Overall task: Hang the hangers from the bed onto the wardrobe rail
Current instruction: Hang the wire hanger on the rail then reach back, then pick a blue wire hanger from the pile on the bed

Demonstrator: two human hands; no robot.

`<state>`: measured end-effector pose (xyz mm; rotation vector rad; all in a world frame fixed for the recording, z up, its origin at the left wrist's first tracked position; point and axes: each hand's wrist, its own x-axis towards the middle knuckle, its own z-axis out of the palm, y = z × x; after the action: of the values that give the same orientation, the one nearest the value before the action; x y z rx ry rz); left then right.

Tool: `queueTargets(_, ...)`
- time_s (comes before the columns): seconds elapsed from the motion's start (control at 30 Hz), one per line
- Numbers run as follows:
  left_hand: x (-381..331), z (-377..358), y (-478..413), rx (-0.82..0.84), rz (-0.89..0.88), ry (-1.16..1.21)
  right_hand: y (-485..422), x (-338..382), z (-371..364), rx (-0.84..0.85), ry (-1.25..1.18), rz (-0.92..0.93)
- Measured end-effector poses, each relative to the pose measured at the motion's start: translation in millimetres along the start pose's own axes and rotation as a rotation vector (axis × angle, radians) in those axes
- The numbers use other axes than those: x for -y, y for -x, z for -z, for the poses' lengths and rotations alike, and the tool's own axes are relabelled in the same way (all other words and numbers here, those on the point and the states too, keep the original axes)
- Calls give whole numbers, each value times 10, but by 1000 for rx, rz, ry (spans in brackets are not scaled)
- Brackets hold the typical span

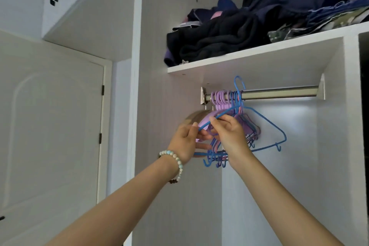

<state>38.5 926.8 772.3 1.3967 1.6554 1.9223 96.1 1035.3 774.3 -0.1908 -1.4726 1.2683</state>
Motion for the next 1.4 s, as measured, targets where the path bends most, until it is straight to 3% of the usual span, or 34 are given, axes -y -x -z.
queueTargets(0.33,203,-767,-620,67,164,83,-741,-253,665,-72,41,-49)
queueTargets(0.67,329,-911,-968,15,251,-5,-1189,-550,686,-41,143,-151)
queueTargets(1.0,394,-634,-803,30,318,-131,-1001,-659,694,-62,244,-138)
queueTargets(1.4,71,461,-227,-121,93,-200,-508,-141,-43,-69,184,52)
